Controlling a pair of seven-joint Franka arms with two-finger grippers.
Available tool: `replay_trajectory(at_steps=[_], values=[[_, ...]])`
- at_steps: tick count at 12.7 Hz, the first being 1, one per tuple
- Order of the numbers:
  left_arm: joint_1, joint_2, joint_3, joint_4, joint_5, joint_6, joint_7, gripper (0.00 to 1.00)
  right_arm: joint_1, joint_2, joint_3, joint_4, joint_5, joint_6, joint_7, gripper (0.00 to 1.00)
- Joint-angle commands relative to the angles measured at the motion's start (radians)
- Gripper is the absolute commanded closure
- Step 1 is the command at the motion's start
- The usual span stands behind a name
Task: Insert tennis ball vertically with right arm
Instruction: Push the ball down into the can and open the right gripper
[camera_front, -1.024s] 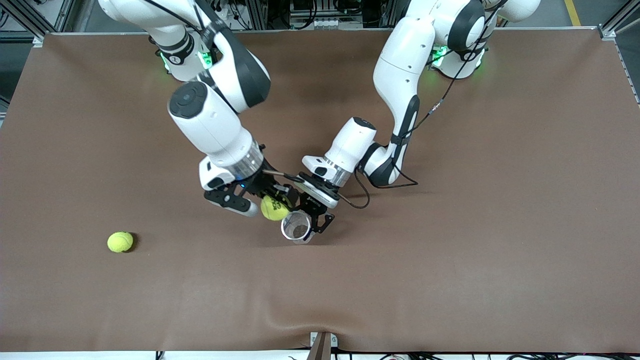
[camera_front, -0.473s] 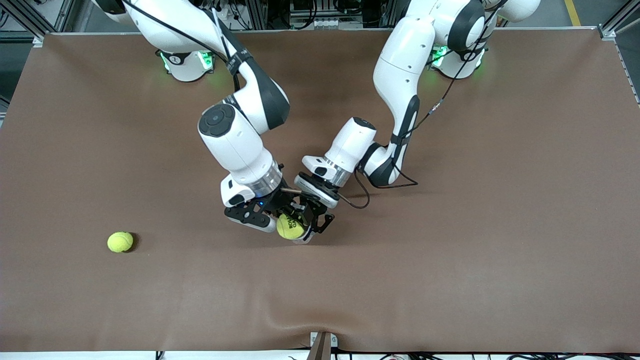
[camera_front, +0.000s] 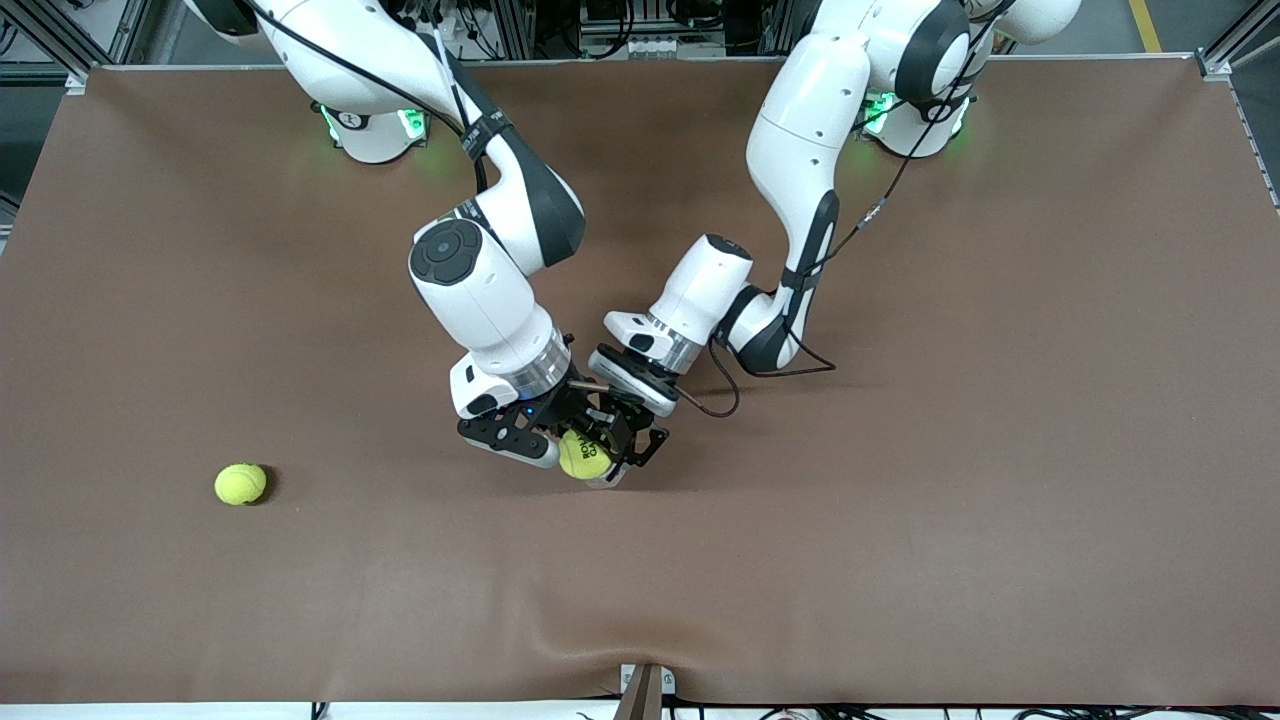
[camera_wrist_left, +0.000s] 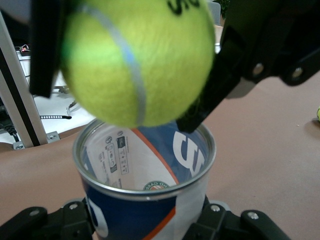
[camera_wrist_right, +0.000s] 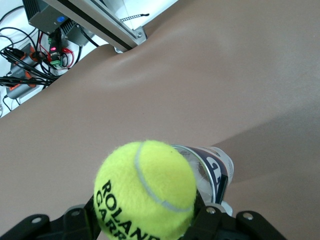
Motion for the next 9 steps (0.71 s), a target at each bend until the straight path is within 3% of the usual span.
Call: replay_trajectory(at_steps=[1, 4, 5, 6, 7, 9], values=[[-0.016, 0.031, 0.021, 0.037, -0.028, 0.019, 0.001, 0.29, 0.012, 0.006, -0.016, -0.013, 0.001, -0.004, 0.009, 0.66], [-0.016, 0.031, 0.021, 0.037, -0.028, 0.018, 0.001, 0.29, 0.014, 0.006, -0.016, -0.02, 0.004, -0.004, 0.013, 0.63], [-0.016, 0.031, 0.021, 0.037, -0.028, 0.019, 0.001, 0.28, 0.014, 0.006, -0.016, -0.02, 0.005, -0.004, 0.015, 0.45], [-0.016, 0.031, 0.021, 0.037, -0.028, 0.019, 0.001, 0.26, 0.014, 0.006, -0.016, -0.02, 0.008, -0.004, 0.019, 0.12], [-0.016, 0.031, 0.021, 0.037, -0.028, 0.019, 0.001, 0.26, 0.014, 0.004, -0.016, -0.018, 0.01, -0.002, 0.022, 0.0], [-0.016, 0.031, 0.021, 0.037, -0.028, 0.019, 0.001, 0.26, 0.014, 0.003, -0.016, -0.018, 0.01, -0.004, 0.022, 0.0]])
